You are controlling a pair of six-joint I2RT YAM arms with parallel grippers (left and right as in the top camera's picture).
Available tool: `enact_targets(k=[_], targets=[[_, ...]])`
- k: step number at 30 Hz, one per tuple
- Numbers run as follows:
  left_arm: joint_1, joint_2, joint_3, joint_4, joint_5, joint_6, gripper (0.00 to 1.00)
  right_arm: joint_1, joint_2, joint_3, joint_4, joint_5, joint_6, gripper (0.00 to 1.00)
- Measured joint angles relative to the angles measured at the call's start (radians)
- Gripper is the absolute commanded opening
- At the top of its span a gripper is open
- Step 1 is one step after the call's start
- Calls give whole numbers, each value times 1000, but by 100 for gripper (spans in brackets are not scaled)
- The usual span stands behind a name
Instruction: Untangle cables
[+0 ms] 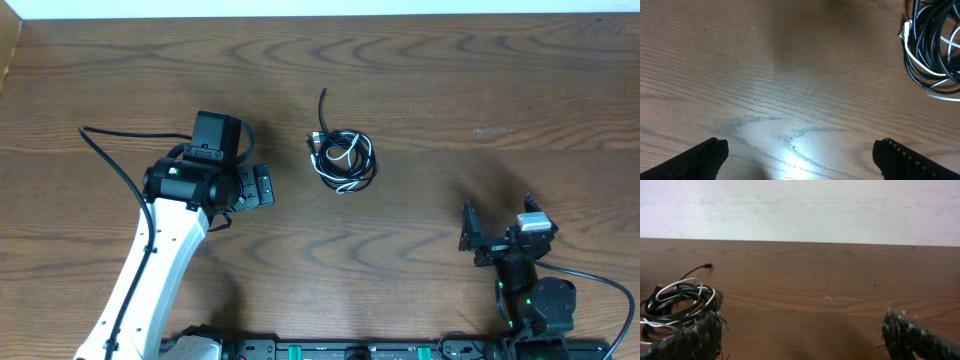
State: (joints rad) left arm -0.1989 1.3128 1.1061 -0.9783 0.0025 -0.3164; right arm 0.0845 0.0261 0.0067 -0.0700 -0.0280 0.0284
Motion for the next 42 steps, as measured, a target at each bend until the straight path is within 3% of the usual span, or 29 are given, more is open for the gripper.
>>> enact_targets(k=[35, 36, 39, 40, 42], targets=[[0, 0, 0, 3, 5, 0, 98, 0, 0, 0, 0, 0, 0, 99], [0, 0, 0, 3, 5, 0, 82, 0, 0, 0, 0, 0, 0, 99], [0, 0, 0, 6, 11, -1, 14, 0, 0, 0, 0, 0, 0, 99], [0, 0, 0, 7, 11, 0, 8, 0, 0, 0, 0, 0, 0, 99], [0, 0, 0, 10, 15, 0, 8, 0, 0, 0, 0, 0, 0, 99]])
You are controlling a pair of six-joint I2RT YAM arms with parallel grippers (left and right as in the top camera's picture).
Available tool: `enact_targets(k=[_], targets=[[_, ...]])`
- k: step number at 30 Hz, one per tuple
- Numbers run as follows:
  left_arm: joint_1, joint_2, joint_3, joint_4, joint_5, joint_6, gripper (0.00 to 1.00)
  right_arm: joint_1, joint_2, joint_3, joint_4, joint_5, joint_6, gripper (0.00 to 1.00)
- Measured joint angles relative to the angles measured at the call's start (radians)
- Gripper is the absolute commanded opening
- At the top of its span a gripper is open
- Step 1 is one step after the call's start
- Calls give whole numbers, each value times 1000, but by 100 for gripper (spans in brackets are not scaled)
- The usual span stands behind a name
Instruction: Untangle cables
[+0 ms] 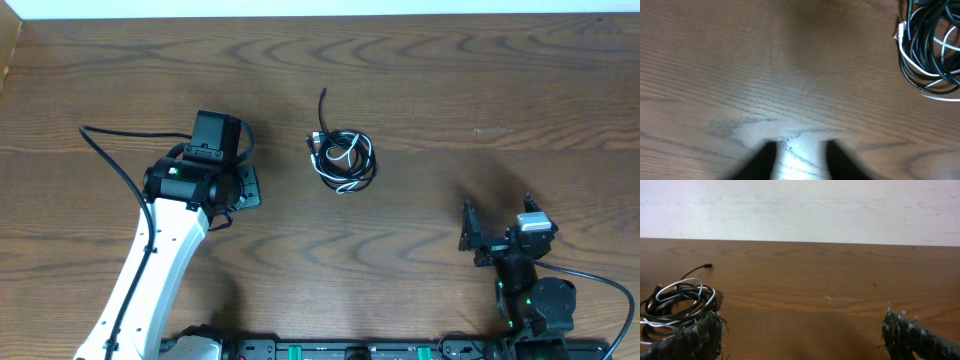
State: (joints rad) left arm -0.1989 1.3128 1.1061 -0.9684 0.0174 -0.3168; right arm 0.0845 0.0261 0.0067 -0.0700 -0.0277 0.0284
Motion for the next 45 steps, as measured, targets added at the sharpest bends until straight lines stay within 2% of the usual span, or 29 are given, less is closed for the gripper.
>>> enact_targets(k=[11, 15, 21, 22, 23, 25, 27, 28, 30, 33, 45], targets=[[-24, 0, -6, -51, 3, -26, 8, 0, 0, 0, 0, 0, 0, 99], [-65, 0, -71, -20, 4, -52, 8, 0, 0, 0, 0, 0, 0, 99], [-136, 0, -186, 71, 4, -161, 11, 0, 0, 0, 0, 0, 0, 99], [-145, 0, -197, 79, 5, -177, 17, 0, 0, 0, 0, 0, 0, 99], [-158, 0, -211, 92, 5, -188, 28, 0, 0, 0, 0, 0, 0, 99], [-178, 0, -228, 107, 4, -211, 34, 0, 0, 0, 0, 0, 0, 99], [-197, 0, -238, 117, 4, -236, 60, 0, 0, 0, 0, 0, 0, 99], [-205, 0, -243, 121, 3, -240, 66, 0, 0, 0, 0, 0, 0, 99], [-218, 0, -248, 122, 6, -247, 73, 0, 0, 0, 0, 0, 0, 99], [-232, 0, -248, 122, 7, -268, 77, 0, 0, 0, 0, 0, 0, 99], [-306, 0, -248, 148, 7, -399, 78, 0, 0, 0, 0, 0, 0, 99]])
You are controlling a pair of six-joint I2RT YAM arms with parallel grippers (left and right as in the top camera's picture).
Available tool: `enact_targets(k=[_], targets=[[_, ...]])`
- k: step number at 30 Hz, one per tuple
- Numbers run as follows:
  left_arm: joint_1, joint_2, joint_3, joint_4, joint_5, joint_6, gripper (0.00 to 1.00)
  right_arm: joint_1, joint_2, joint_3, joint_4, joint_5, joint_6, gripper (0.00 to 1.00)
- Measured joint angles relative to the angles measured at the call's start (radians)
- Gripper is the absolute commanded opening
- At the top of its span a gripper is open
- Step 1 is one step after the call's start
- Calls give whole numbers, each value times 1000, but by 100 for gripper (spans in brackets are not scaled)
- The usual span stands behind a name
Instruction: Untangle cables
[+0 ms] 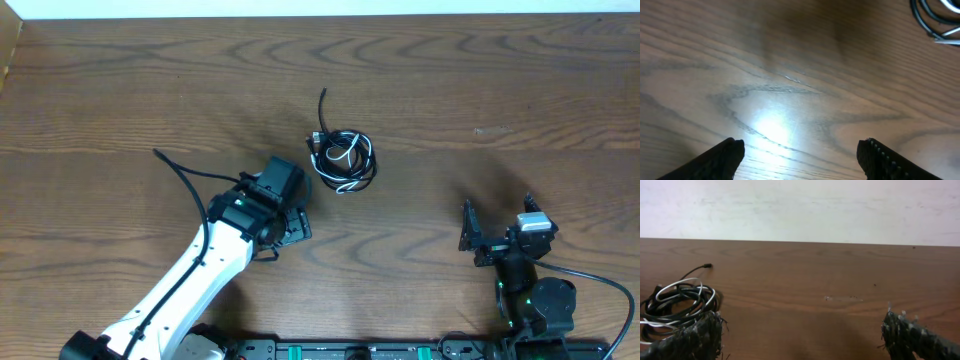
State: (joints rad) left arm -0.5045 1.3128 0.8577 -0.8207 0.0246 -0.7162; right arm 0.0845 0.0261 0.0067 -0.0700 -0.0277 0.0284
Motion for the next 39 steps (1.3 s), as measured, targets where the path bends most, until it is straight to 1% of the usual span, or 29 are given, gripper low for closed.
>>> enact_targets(k=[5, 8, 15, 24, 27, 29, 30, 31, 32, 33, 34, 39], targets=[[-50, 0, 0, 3, 0, -120, 78, 0, 0, 0, 0, 0, 0, 99], [-82, 0, 0, 3, 0, -152, 78, 0, 0, 0, 0, 0, 0, 99], [-121, 0, 0, 6, 0, -178, 78, 0, 0, 0, 0, 0, 0, 99], [-139, 0, 0, 3, -1, -178, 78, 0, 0, 0, 5, 0, 0, 99], [-139, 0, 0, 4, -8, -178, 78, 0, 0, 0, 63, -5, 2, 99], [-139, 0, 0, 6, -10, -178, 78, 0, 0, 0, 90, -43, 29, 99], [-139, 0, 0, 8, -11, -178, 75, 0, 0, 0, 90, -63, 40, 99], [-139, 0, 0, 11, -12, -178, 68, 0, 0, 0, 86, -96, 61, 99], [-139, 0, 0, 17, -13, -180, 57, 0, 0, 0, 87, -127, 82, 99], [-139, 0, 0, 23, -16, -186, 42, 0, 0, 0, 94, -166, 109, 99], [-139, 0, 0, 29, -17, -185, 8, 0, 0, 0, 105, -203, 134, 99], [-139, 0, 0, 43, -24, -183, 8, 0, 2, 1, 193, -352, 264, 99]])
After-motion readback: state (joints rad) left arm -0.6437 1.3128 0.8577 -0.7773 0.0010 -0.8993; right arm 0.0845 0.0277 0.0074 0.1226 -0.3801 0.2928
